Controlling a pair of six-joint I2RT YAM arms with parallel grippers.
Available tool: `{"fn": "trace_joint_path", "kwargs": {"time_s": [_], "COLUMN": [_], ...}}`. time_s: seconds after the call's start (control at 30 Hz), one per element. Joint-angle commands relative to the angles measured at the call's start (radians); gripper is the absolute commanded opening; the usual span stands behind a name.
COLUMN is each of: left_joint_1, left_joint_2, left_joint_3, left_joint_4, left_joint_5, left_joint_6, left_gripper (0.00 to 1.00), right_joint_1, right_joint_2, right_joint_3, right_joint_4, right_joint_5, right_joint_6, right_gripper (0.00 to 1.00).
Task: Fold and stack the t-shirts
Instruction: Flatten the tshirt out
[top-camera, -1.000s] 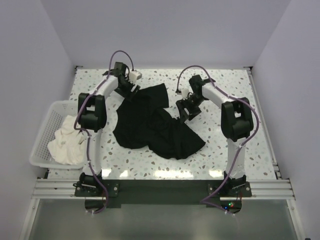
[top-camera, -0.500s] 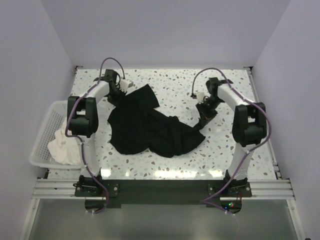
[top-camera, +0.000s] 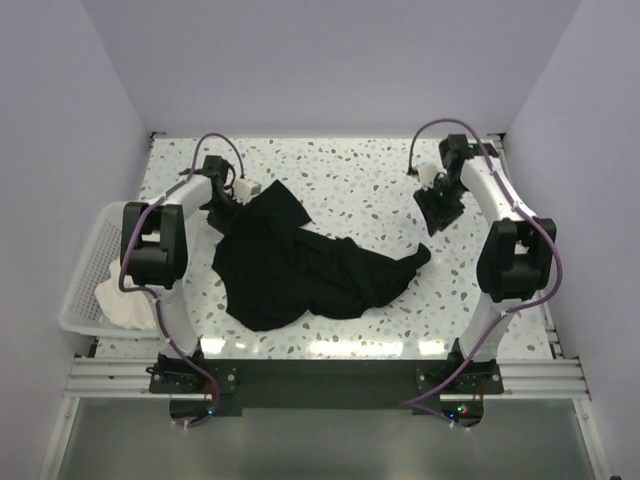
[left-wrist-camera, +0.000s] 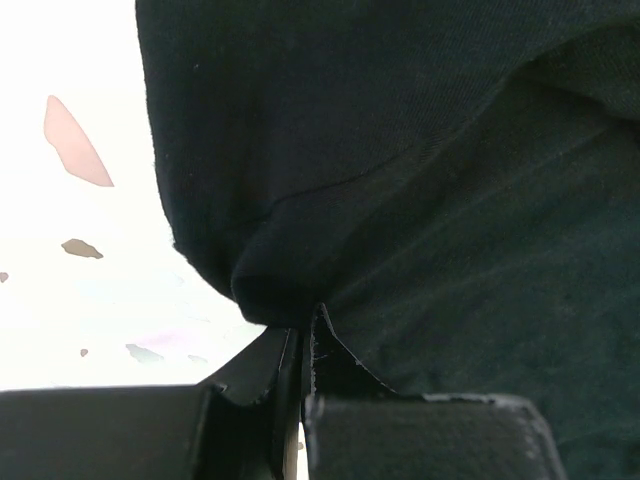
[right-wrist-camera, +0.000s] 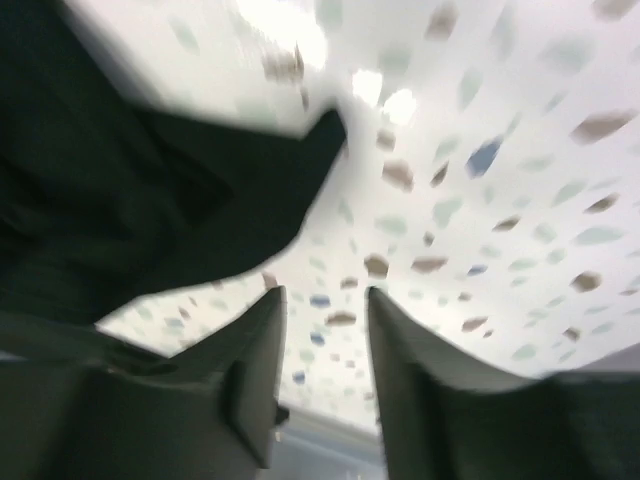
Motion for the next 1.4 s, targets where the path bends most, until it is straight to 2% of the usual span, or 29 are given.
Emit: {"fn": "trace_joint_path", "kwargs": {"time_s": [0.0, 0.17, 0.2, 0.3, 0.5, 0.63, 0.8, 1.23, 1.37], "left_joint_1": [0.004, 0.004, 0.004, 0.004, 0.004, 0.004, 0.004, 0.004, 0.004], "left_joint_2": [0.011, 0.025, 0.026, 0.023, 0.01, 0.01, 0.013, 0.017, 0.017], "left_joint_3": [-0.017, -0.007, -0.009, -0.03, -0.075, -0.081, -0.087, -0.106, -0.104], "left_joint_4": [-0.043, -0.032, -0.031, -0.022, -0.002, 0.004, 0.014, 0.032, 0.031], "left_joint_5": [0.028, 0.042, 0.045, 0.05, 0.054, 0.054, 0.053, 0.05, 0.048], "left_joint_6": [-0.032, -0.05, -0.052, -0.06, -0.066, -0.066, -0.063, -0.063, -0.066], "left_gripper": [0.02, 0.03, 0.03, 0.03, 0.04, 0.05, 0.05, 0.05, 0.05], "right_joint_1": [0.099, 0.294, 0.358, 0.449, 0.561, 0.594, 0.598, 0.597, 0.594], "right_joint_2": [-0.027, 0.042, 0.061, 0.126, 0.246, 0.291, 0.318, 0.383, 0.392], "right_joint_3": [0.189, 0.267, 0.275, 0.278, 0.348, 0.379, 0.396, 0.388, 0.388], "right_joint_4": [0.027, 0.12, 0.128, 0.177, 0.238, 0.248, 0.258, 0.249, 0.251], "right_joint_5": [-0.214, -0.29, -0.279, -0.262, -0.118, -0.003, 0.046, 0.045, 0.094], "right_joint_6": [0.143, 0.267, 0.27, 0.316, 0.381, 0.393, 0.399, 0.417, 0.419], "right_gripper": [0.38, 0.34, 0.35, 0.39, 0.43, 0.43, 0.42, 0.4, 0.38]}}
